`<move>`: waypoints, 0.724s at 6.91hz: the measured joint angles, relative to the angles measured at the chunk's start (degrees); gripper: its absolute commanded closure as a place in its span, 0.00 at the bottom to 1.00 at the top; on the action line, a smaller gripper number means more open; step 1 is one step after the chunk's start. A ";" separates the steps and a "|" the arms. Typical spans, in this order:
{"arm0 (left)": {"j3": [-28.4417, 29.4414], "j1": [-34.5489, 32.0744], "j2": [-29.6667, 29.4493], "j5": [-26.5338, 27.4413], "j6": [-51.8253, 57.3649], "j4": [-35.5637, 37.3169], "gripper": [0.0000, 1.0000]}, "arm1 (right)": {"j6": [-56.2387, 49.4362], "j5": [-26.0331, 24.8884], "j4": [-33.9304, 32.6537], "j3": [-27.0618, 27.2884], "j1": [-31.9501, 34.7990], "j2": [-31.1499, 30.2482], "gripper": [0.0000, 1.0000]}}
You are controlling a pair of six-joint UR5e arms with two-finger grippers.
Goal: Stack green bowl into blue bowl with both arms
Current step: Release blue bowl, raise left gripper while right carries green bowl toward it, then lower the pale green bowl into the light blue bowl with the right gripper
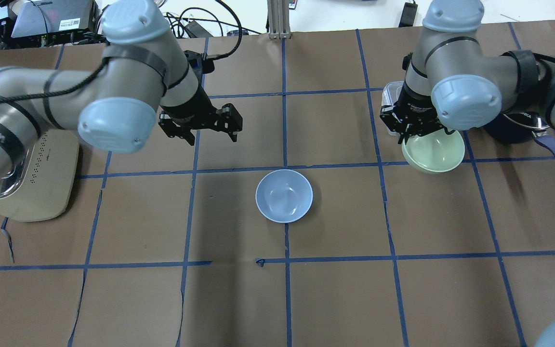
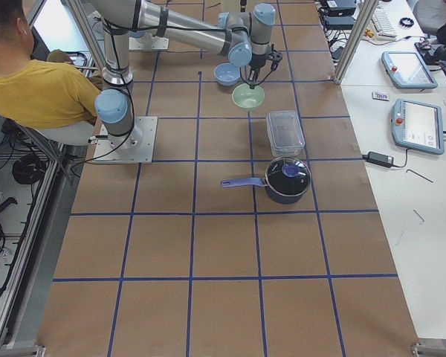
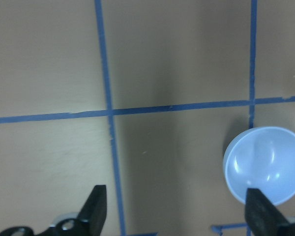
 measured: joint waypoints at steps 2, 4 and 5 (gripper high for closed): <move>0.69 2.31 3.38 1.19 4.03 -2.18 0.00 | 9.88 0.11 -0.12 -0.97 8.53 0.78 1.00; 0.64 2.45 4.59 1.14 4.49 -2.21 0.00 | 17.79 0.12 -0.53 -1.13 15.26 3.10 1.00; 0.60 2.43 4.75 1.25 4.26 -2.36 0.00 | 20.49 0.35 -0.66 -1.43 17.26 4.50 1.00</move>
